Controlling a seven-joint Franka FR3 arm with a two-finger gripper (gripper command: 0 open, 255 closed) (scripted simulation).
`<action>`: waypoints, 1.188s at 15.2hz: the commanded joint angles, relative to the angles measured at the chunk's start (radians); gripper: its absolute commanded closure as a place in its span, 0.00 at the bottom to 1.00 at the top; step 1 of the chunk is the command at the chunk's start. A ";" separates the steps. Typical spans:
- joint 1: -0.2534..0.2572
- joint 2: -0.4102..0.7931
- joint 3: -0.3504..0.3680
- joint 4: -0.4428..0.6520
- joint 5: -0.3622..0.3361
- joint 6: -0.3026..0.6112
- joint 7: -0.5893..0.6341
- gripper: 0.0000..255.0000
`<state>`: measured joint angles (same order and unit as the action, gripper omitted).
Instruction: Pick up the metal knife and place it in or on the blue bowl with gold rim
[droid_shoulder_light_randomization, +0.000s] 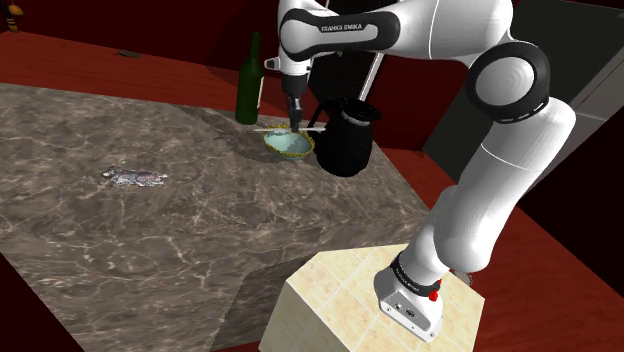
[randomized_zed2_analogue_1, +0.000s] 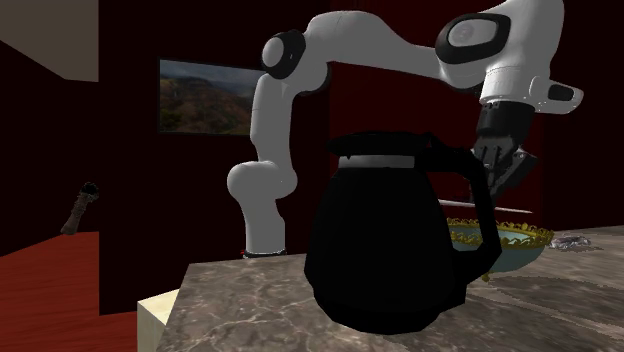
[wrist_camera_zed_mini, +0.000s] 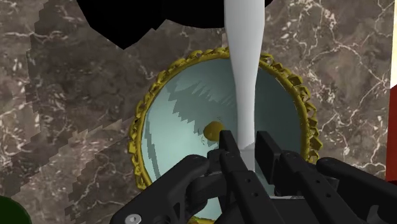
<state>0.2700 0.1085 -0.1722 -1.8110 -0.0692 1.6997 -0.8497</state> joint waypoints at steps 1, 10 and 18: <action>-0.001 0.006 -0.001 -0.019 0.001 0.026 0.000 1.00; -0.002 0.016 0.000 -0.051 0.002 0.068 0.002 1.00; -0.002 0.016 0.000 -0.051 0.002 0.068 0.002 0.00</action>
<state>0.2679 0.1247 -0.1725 -1.8621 -0.0675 1.7674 -0.8481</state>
